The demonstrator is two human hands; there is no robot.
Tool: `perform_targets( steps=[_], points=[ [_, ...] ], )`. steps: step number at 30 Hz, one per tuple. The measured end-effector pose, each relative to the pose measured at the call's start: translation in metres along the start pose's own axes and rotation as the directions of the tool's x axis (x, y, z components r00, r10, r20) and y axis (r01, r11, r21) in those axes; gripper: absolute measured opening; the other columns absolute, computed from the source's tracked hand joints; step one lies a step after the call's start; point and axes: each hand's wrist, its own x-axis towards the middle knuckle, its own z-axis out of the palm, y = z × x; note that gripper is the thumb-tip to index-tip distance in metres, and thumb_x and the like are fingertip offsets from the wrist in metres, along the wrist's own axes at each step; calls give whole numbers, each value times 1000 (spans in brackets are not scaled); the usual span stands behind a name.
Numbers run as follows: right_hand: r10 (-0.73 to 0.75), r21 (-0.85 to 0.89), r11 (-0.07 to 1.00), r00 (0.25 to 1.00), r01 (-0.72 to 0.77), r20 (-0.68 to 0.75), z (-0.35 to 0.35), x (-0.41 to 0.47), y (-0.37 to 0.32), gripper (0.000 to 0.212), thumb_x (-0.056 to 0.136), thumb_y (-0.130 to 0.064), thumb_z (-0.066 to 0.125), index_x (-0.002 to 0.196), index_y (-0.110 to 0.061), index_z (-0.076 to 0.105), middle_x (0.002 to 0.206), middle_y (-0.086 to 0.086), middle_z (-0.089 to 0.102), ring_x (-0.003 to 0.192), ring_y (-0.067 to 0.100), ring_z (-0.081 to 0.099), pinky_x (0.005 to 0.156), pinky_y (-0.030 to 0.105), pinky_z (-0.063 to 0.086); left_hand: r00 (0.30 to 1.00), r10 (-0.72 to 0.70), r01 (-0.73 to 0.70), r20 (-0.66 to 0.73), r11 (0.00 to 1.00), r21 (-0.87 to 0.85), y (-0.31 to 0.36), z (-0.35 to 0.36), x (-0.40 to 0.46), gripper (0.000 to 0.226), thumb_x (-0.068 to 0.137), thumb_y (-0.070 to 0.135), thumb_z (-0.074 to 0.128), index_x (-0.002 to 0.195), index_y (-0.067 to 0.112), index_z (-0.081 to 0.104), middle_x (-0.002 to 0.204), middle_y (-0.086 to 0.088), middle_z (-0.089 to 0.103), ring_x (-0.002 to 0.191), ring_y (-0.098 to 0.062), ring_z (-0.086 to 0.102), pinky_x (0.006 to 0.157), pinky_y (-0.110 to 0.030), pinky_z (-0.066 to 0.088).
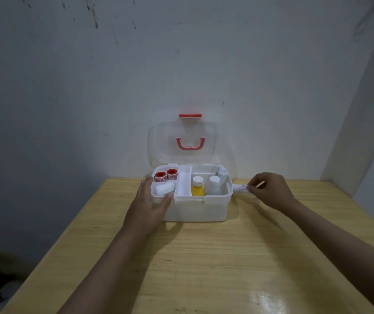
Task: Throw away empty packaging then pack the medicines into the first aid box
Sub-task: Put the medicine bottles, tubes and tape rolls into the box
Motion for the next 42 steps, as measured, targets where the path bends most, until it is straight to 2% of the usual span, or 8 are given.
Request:
perform_targets(
  steps=[7,15,18,21,30,34,39,42],
  points=[
    [73,242,969,992,-46,-106,-27,-17,-24,8,80,-13,68,72,-13,68,79,-3,73,58,8,71,40,9,38,1000,-22,22,18,1000,-18,0,-1,-1,77,85,52,54,147,25,19,158,3,20,145,-19,20,112,-42,31],
    [2,296,951,961,84,-278,-41,-33,-67,5,80,-16,70,77,-11,70,69,1,72,62,2,70,45,12,47,1000,-20,21,17,1000,-8,2,-1,-1,78,85,52,53,148,22,18,158,3,19,145,-20,19,111,-42,30],
    [-28,317,940,955,126,-296,-35,-35,-82,5,81,-16,70,79,-11,71,73,-3,72,64,2,71,53,21,54,1000,-20,20,18,1000,-10,0,-1,0,79,84,55,53,148,24,18,158,3,20,145,-20,20,111,-44,33],
    [-46,338,930,961,141,-274,-21,-34,-96,3,80,-14,70,80,-11,72,76,-2,73,65,3,71,56,21,56,999,-31,32,23,999,-4,-1,0,0,80,83,56,53,148,25,17,158,3,20,144,-21,22,109,-45,35],
    [-200,160,960,961,231,-188,21,-19,-135,8,80,-14,70,83,-9,74,77,-2,71,59,6,64,56,10,47,1000,-17,18,15,999,-31,-1,0,-1,79,84,57,52,148,27,16,158,6,18,145,-17,17,110,-41,32],
    [-299,33,951,945,306,-131,33,-10,-145,12,82,-12,66,88,-5,74,86,6,74,67,14,65,67,26,55,1000,-14,15,17,999,-30,-1,-1,-1,80,83,56,53,148,26,16,158,5,19,145,-18,19,109,-41,34],
    [-410,-87,910,912,406,-33,45,-11,-153,14,83,-12,64,88,-4,75,85,11,74,74,21,65,73,34,55,1000,11,-10,13,1000,-30,-1,-1,-2,79,85,54,52,148,24,15,158,6,17,146,-15,15,110,-37,28],
    [-384,-100,917,923,386,34,51,-12,-155,16,82,-13,64,92,-7,76,90,8,75,83,22,66,78,34,54,1000,5,-5,16,1000,-30,-2,-1,-2,79,85,53,52,148,23,16,158,5,17,146,-15,14,110,-37,28]
  ],
)
